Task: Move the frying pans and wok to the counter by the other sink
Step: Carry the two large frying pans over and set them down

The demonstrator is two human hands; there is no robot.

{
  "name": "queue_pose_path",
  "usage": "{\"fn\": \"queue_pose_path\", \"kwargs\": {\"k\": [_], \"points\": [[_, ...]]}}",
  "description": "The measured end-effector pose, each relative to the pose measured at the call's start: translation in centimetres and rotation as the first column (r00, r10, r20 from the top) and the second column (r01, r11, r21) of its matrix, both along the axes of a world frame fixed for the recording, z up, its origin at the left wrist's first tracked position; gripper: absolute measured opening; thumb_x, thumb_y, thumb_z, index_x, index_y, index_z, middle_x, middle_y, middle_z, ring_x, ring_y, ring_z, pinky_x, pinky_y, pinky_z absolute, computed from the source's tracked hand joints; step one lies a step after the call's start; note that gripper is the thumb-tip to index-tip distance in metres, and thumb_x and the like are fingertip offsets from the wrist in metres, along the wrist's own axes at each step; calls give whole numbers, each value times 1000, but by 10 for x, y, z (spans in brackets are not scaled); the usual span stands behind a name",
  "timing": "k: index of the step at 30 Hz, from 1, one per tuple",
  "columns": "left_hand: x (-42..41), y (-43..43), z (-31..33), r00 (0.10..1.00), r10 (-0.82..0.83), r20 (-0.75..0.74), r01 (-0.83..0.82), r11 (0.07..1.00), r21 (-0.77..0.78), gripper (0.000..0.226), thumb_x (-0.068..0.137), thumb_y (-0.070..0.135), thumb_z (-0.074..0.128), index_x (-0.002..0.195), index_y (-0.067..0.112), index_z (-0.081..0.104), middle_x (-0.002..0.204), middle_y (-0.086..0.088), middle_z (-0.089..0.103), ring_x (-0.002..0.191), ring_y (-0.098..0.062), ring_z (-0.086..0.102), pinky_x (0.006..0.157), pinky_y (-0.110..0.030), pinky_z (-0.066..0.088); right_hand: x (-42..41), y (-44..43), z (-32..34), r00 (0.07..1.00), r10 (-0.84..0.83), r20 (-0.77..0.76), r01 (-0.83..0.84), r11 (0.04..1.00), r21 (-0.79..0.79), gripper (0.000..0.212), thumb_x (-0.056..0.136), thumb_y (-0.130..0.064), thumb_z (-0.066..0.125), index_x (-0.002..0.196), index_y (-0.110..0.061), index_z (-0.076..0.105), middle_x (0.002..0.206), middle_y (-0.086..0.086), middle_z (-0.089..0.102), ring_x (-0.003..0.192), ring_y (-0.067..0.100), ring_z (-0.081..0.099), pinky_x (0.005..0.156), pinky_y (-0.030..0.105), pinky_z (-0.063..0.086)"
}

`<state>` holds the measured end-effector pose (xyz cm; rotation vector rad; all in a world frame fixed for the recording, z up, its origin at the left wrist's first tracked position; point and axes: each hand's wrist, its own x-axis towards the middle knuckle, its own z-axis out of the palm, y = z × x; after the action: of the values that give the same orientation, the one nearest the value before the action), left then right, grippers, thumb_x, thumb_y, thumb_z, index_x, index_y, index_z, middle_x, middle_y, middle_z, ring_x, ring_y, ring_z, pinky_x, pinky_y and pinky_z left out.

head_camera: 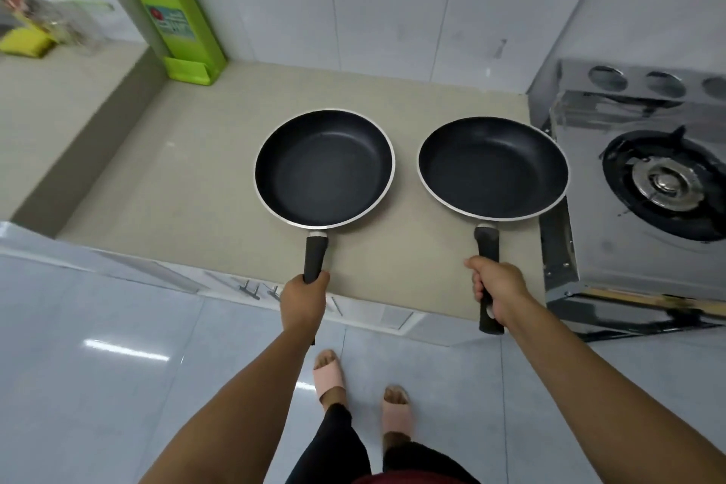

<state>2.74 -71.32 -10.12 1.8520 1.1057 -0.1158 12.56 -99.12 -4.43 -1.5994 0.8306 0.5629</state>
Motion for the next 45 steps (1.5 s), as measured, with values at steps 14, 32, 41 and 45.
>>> {"fn": "queue_pose_path", "kwargs": {"k": [14, 32, 41, 45], "points": [[-95, 25, 51, 895, 330, 300, -343, 939, -11, 49, 85, 60, 59, 70, 13, 57, 54, -3, 56, 43, -15, 53, 40, -25, 44, -29, 56, 67, 956, 231, 182, -242, 969, 45, 32, 83, -14, 66, 57, -15, 47, 33, -5, 40, 26, 9, 33, 29, 16, 28], [-297, 204, 92, 577, 727, 373, -779, 627, -18, 48, 85, 59, 58, 69, 13, 55, 52, 0, 55, 39, -11, 50, 42, -25, 43, -138, 344, 88, 708, 644, 290, -699, 697, 160, 30, 87, -14, 66, 65, -16, 46, 36, -6, 38, 26, 7, 31, 29, 15, 27], [-413, 338, 108, 474, 788, 393, -864, 502, 36, 49, 90, 57, 56, 73, 11, 56, 56, -3, 57, 42, -14, 52, 43, -25, 44, -236, 517, 92, 609, 739, 289, -793, 557, 247, 32, 88, -14, 65, 64, -18, 44, 35, -7, 36, 25, 5, 30, 29, 14, 27], [-457, 385, 112, 443, 811, 381, -887, 457, 59, 51, 89, 59, 54, 74, 10, 57, 57, -4, 58, 45, -17, 54, 44, -26, 46, -274, 573, 92, 550, 781, 298, -834, 493, 247, 34, 87, -15, 68, 62, -17, 45, 34, -7, 38, 25, 6, 32, 29, 13, 28]]}}
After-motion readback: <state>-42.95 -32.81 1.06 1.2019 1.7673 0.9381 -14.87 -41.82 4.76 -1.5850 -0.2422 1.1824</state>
